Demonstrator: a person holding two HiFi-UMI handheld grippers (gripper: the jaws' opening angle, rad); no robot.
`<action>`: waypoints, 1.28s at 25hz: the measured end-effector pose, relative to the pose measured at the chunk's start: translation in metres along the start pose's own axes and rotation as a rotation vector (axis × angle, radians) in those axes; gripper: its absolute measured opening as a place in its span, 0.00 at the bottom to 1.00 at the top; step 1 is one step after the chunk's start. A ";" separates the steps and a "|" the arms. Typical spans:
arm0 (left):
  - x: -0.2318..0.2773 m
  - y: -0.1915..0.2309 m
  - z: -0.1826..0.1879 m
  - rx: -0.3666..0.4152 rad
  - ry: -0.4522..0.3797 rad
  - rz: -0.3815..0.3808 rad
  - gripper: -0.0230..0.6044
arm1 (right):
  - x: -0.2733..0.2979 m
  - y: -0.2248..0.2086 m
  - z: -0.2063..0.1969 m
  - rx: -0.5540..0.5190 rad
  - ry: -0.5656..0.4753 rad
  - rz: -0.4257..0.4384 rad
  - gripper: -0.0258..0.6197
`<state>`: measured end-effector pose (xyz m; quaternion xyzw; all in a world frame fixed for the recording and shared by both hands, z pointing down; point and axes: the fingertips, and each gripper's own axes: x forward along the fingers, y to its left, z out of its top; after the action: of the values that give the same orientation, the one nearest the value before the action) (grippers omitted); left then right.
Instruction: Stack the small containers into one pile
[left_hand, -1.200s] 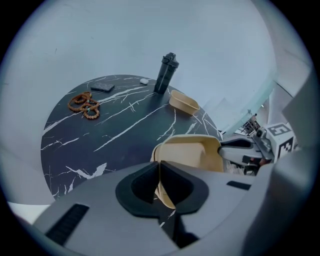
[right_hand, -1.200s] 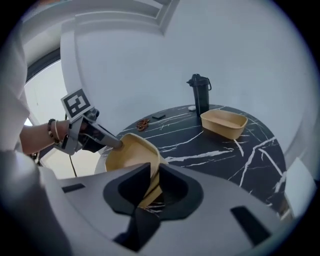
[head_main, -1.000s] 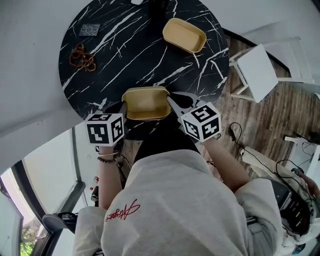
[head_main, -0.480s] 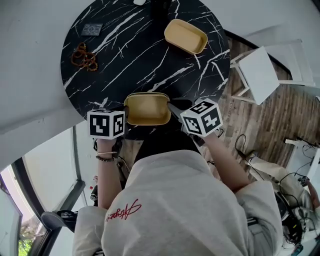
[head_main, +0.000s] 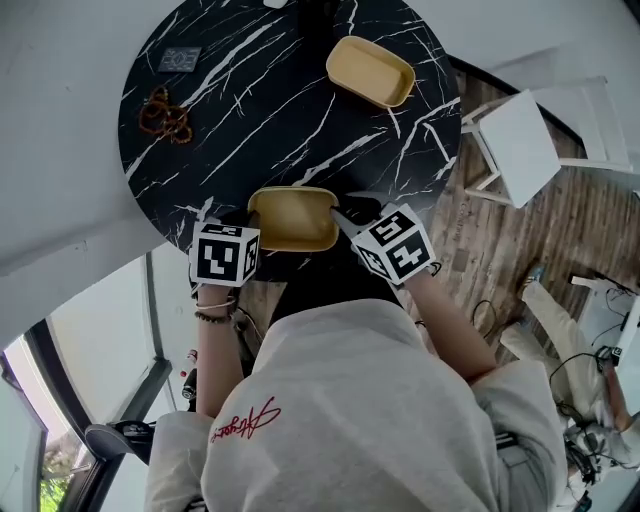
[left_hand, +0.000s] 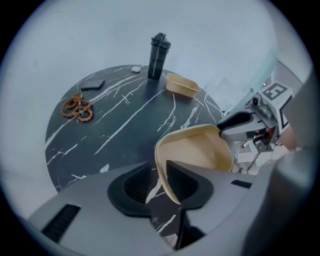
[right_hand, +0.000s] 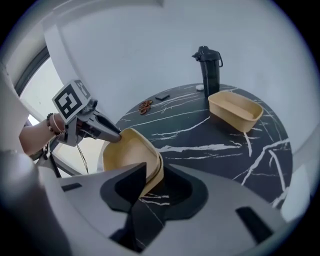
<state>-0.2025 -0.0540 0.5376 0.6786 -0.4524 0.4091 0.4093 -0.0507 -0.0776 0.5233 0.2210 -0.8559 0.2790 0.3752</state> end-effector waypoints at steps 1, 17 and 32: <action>0.000 0.002 -0.002 0.020 -0.013 0.025 0.26 | -0.001 -0.001 0.001 -0.021 -0.018 -0.017 0.24; -0.072 0.014 0.163 0.273 -0.586 0.356 0.42 | -0.095 -0.126 0.080 0.044 -0.467 -0.408 0.26; 0.041 -0.037 0.283 0.287 -0.509 0.060 0.40 | -0.062 -0.235 0.091 0.284 -0.489 -0.496 0.26</action>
<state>-0.1042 -0.3182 0.4751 0.7966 -0.4980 0.2976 0.1701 0.0787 -0.3014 0.4976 0.5316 -0.7933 0.2347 0.1817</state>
